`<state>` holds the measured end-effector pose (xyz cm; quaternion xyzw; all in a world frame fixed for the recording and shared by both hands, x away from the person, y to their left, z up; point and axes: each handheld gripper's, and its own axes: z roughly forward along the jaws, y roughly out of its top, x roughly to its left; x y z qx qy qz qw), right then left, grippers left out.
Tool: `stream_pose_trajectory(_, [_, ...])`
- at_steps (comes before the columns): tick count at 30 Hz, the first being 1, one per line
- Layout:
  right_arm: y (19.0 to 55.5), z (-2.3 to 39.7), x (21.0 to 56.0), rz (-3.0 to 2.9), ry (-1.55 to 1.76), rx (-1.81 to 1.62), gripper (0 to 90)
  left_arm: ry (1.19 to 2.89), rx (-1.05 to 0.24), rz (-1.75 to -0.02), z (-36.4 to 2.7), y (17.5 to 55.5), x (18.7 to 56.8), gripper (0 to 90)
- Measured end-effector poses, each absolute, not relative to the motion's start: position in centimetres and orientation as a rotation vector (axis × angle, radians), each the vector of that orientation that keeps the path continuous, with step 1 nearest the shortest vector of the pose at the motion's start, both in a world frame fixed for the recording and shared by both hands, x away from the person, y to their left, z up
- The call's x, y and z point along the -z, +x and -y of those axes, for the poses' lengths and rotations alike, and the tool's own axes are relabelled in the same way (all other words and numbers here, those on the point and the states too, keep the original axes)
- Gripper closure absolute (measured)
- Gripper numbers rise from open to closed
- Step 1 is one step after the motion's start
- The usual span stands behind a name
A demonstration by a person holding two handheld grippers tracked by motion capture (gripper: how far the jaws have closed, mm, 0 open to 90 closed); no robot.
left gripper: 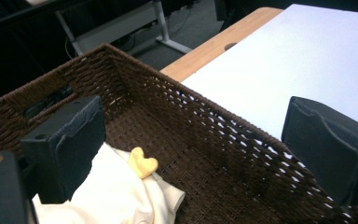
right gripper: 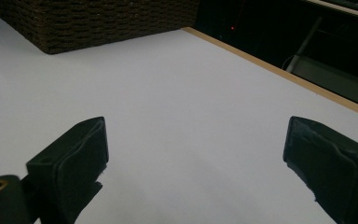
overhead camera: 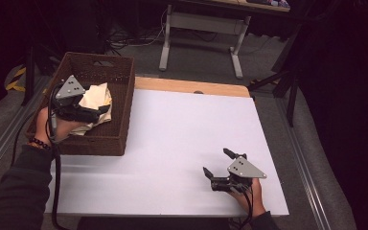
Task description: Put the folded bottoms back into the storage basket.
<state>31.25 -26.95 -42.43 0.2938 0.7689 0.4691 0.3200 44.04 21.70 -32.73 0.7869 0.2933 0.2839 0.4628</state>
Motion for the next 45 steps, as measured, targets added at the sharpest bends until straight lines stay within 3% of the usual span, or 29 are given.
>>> stream_pose_trajectory(45, [30.9, 27.2, 41.8, -2.006, 0.772, -1.260, 5.8, 1.808, -0.680, -0.508, -18.0, 37.4, 34.4, 7.0])
